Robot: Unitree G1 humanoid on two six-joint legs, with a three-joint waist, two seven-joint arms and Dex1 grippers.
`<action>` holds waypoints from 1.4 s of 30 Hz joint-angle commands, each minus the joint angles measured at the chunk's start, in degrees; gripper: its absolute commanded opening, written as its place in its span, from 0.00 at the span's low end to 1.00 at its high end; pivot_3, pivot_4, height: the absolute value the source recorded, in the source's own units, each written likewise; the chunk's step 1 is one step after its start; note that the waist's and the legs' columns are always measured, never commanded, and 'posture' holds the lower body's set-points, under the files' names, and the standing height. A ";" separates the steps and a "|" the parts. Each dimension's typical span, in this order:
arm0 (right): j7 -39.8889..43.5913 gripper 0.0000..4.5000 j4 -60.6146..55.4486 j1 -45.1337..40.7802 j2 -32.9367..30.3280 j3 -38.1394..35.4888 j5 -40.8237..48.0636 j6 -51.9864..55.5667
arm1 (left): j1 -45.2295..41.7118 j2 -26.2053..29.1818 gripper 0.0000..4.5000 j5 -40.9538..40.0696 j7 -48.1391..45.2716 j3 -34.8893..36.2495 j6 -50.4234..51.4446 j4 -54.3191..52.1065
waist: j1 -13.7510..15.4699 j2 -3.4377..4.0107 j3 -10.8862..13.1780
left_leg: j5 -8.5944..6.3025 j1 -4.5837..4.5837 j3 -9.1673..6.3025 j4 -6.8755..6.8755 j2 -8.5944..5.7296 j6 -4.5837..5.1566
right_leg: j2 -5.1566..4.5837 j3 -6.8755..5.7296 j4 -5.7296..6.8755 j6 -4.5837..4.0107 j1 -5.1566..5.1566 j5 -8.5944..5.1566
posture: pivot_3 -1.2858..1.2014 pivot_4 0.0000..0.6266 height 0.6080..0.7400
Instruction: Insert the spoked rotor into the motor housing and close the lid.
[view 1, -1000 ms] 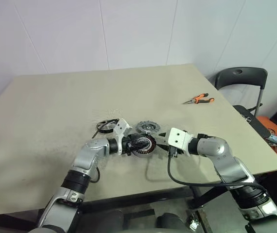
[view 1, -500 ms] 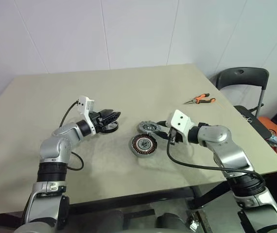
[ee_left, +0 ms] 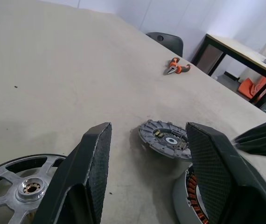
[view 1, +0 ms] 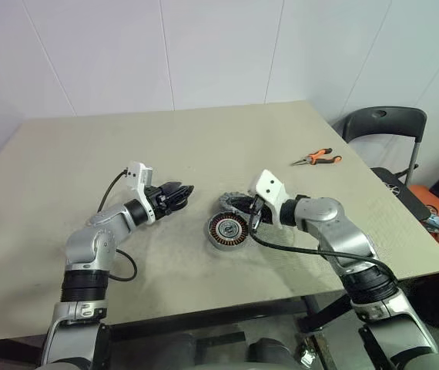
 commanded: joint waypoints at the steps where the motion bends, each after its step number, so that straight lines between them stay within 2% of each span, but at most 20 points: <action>1: 1.02 0.01 2.00 -0.27 0.01 3.03 -2.78 -5.44 | -0.56 -0.10 0.60 -0.64 0.14 -0.30 -0.51 -1.97 | -0.01 0.00 0.00 | 0.00 -0.01 0.00 0.00 0.00 0.00 | 0.00 0.00 0.00 0.00 0.00 0.00 | 0.52 0.00 1.00; 7: 3.13 0.01 5.49 -0.16 -2.58 7.26 -8.23 -13.07 | -0.62 -0.05 0.60 -0.45 0.04 -0.56 -0.81 -1.38 | 0.00 -0.01 -0.01 | 0.00 -0.03 0.01 0.02 0.00 0.00 | 0.01 0.01 0.01 0.00 0.02 0.00 | 0.52 0.00 1.00; 14: 4.33 0.01 7.56 -0.10 -2.60 7.52 -9.96 -15.71 | -0.40 0.11 0.60 -0.34 0.23 -0.43 -1.02 -0.68 | -0.04 -0.04 -0.03 | 0.00 0.00 0.01 0.02 0.00 0.00 | 0.03 0.01 0.02 0.00 0.03 0.00 | 0.52 0.00 1.00; 16: 4.13 0.01 7.71 -0.60 -1.53 5.85 -8.48 -14.53 | -0.37 0.04 0.60 -0.38 0.35 -0.38 -1.02 -0.69 | -0.03 -0.05 -0.03 | 0.00 0.03 0.01 0.03 0.00 0.00 | 0.03 0.01 0.02 0.00 0.03 0.00 | 0.52 0.00 1.00; 21: 3.04 0.01 6.14 -3.80 4.41 -2.15 1.09 -3.61 | -0.31 0.01 0.60 -0.30 0.68 -0.34 -1.03 -0.68 | -0.09 -0.05 -0.04 | 0.00 0.03 0.00 0.03 0.01 0.00 | 0.03 0.04 0.08 -0.01 0.07 0.02 | 0.52 0.00 1.00; 23: 3.94 0.01 4.65 -3.98 4.75 -2.56 2.19 -1.90 | -0.17 0.03 0.60 -0.31 0.72 -0.40 -0.97 -0.82 | -0.08 -0.05 -0.04 | 0.00 -0.01 0.01 0.02 0.01 0.00 | 0.03 0.07 0.09 0.00 0.07 0.03 | 0.52 0.00 1.00; 26: 4.79 0.01 3.05 -3.22 4.52 -1.61 2.31 -0.89 | -0.08 0.12 0.60 -0.31 0.65 -0.54 -0.91 -0.92 | 0.08 -0.06 -0.04 | 0.00 -0.01 0.01 -0.02 0.00 -0.01 | 0.02 0.07 0.04 0.00 -0.08 0.03 | 0.52 0.00 1.00; 30: 4.99 0.01 5.71 -0.84 2.48 3.62 -3.45 -6.09 | -0.15 0.25 0.60 -0.26 0.58 -0.63 -1.01 -0.71 | 0.02 -0.06 -0.04 | 0.00 -0.03 0.02 -0.06 -0.02 -0.01 | 0.00 0.07 0.02 -0.02 -0.12 0.03 | 0.52 0.00 1.00; 35: 6.30 0.01 8.41 -0.31 1.03 6.69 -6.67 -10.23 | -0.50 0.49 0.60 -0.16 0.39 -0.71 -1.06 -0.16 | -0.23 -0.06 -0.07 | 0.00 0.01 0.03 -0.05 0.00 -0.01 | 0.02 0.08 0.05 -0.03 -0.09 0.03 | 0.52 0.00 1.00; 42: 6.08 0.01 12.04 -3.34 1.70 4.95 -6.49 -12.02 | -0.80 0.41 0.60 -0.06 0.63 -0.81 -1.16 0.24 | -0.08 -0.09 -0.08 | 0.00 0.04 0.03 0.00 0.00 -0.01 | 0.02 0.08 0.05 -0.04 -0.06 0.04 | 0.52 0.00 1.00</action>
